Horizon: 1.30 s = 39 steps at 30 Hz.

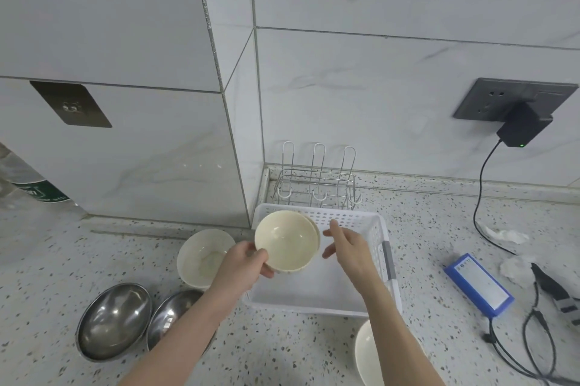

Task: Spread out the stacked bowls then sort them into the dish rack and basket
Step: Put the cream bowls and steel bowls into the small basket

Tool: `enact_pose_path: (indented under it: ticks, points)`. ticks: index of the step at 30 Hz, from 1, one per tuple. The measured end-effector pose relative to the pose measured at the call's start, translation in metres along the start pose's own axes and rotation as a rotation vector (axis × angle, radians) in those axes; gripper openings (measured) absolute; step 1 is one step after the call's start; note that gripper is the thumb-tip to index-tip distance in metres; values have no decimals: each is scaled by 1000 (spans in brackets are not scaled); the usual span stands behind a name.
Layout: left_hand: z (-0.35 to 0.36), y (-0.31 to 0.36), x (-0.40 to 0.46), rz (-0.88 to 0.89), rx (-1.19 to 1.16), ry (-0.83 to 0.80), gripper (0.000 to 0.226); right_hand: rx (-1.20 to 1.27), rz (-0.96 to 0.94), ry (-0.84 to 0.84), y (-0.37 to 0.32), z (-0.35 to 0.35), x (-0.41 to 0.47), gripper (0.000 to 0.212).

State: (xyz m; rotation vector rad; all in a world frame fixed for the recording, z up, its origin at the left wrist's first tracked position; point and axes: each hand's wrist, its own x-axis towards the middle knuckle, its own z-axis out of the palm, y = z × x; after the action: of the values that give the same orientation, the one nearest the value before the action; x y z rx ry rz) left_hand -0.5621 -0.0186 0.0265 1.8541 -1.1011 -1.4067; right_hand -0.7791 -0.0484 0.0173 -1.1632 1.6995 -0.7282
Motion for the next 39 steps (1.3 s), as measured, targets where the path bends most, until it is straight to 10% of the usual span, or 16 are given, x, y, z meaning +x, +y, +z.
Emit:
enact_pose_path:
  ticks: [19,32,39]
  points:
    - [12,9,29,-21,182,-74,54,-331,-58,59,-7,24,15,26]
    - [22,7,31,-87,159,-70,28,-449,85,-12,0,21,16,42]
    - [27,3,30,-49,127,-5,36,-60,167,12,4,24,12,24]
